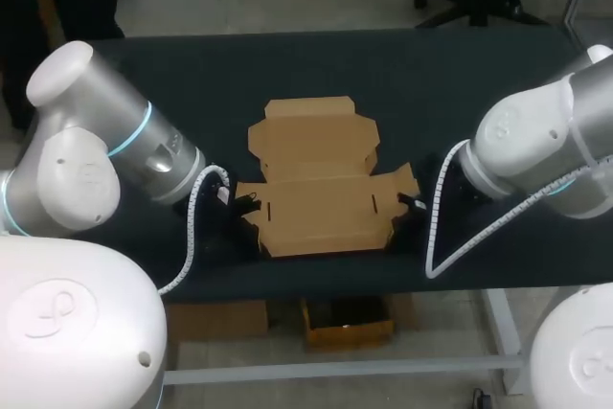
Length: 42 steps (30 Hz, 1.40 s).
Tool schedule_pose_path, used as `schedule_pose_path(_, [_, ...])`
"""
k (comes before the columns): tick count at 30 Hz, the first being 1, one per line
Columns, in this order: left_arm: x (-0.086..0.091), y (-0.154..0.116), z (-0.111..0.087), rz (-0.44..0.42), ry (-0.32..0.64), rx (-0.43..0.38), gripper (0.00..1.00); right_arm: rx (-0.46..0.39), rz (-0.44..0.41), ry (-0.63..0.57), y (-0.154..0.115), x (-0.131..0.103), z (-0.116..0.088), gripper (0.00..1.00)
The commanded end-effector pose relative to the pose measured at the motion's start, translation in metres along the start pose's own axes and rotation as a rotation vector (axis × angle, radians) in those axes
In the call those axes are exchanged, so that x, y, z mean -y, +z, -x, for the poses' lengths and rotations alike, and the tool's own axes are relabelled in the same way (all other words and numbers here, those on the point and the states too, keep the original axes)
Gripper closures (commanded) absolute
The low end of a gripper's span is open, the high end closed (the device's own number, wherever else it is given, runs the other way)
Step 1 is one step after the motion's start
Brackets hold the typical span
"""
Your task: Assemble the packaging by folding the flat box into shape, placing the metal phone stand inside, and closing the box properly
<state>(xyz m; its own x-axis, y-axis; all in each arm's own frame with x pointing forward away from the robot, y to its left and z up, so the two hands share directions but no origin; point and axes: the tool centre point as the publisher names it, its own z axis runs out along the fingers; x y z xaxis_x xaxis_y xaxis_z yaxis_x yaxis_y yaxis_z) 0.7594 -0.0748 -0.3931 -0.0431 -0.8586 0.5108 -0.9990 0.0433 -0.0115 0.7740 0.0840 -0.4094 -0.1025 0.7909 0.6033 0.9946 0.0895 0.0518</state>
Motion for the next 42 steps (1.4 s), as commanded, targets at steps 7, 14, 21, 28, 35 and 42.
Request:
schedule_pose_path(7, [-0.001,0.007,-0.01,0.012,0.022,0.014,1.0,0.016,0.002,0.002,0.0,-0.001,-0.004,1.0])
schedule_pose_path(14, [0.0,0.012,-0.012,0.024,0.029,0.017,1.0,0.025,-0.012,0.002,0.005,-0.004,-0.005,1.0])
schedule_pose_path(21, [0.0,0.014,-0.015,0.029,0.036,0.023,1.0,0.03,-0.021,0.002,0.007,-0.006,-0.004,1.0])
schedule_pose_path(28, [0.001,0.017,-0.015,0.037,0.037,0.024,1.0,0.032,-0.028,0.0,0.008,-0.007,-0.004,1.0])
schedule_pose_path(35, [0.001,0.021,-0.018,0.046,0.043,0.025,1.0,0.047,-0.03,-0.005,0.009,-0.007,-0.007,1.0])
schedule_pose_path(42, [0.001,0.024,-0.019,0.053,0.046,0.026,1.0,0.058,-0.041,-0.012,0.012,-0.008,-0.009,1.0])
